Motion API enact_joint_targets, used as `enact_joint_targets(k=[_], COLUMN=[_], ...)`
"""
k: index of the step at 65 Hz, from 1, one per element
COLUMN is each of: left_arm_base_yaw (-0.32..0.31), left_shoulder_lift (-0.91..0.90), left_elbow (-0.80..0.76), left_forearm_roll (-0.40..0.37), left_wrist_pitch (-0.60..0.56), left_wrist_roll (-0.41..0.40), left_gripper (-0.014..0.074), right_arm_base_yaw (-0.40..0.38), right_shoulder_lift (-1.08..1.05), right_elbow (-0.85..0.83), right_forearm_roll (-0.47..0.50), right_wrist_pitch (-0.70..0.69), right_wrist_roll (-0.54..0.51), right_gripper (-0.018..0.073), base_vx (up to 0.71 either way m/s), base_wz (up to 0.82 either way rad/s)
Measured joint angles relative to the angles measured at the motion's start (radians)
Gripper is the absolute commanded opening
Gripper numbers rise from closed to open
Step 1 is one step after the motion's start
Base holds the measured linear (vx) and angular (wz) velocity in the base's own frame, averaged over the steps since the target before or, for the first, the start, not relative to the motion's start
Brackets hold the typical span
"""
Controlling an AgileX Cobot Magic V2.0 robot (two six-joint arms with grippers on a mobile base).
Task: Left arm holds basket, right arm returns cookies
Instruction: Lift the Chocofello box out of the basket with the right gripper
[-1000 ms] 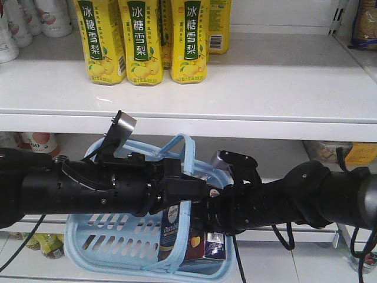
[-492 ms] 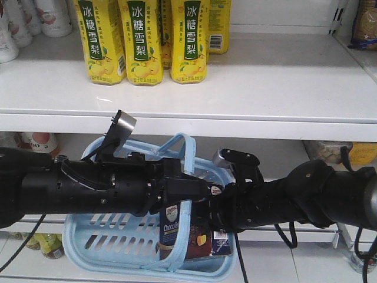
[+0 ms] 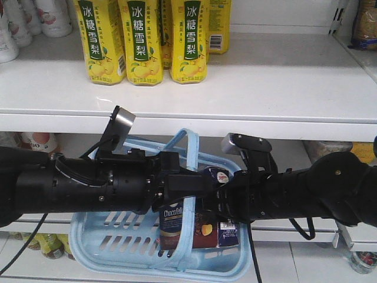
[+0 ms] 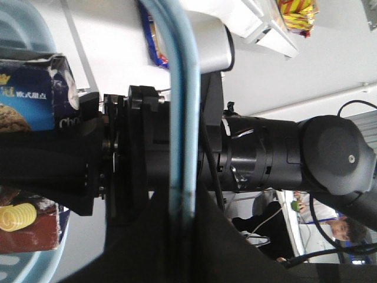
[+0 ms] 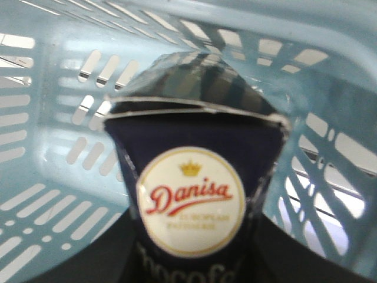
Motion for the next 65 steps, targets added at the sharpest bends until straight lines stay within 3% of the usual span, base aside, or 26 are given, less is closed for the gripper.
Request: enact_joint_targets(k=[42,65], left_arm_base_yaw=[-0.001,-0.001], left_shoulder_lift=[0.001,0.001], left_elbow=[-0.002,-0.002], left_forearm_roll=[0.018,0.019], left_wrist_pitch=[-0.017,-0.017], left_wrist_roll=[0.001,0.001], left_gripper=[-0.0003,-0.0003], right_arm_base_yaw=[-0.010,-0.227], right_shoulder_lift=[-0.288,-0.566], right_elbow=[0.000,-0.003], right_forearm_roll=[-0.430,-0.522], right_wrist_pitch=[0.161,0.334], right_wrist_roll=[0.340,0.352], right_gripper=[0.0132,0.0133], base_vx=[0.00,0.00], base_wz=[0.00,0.00])
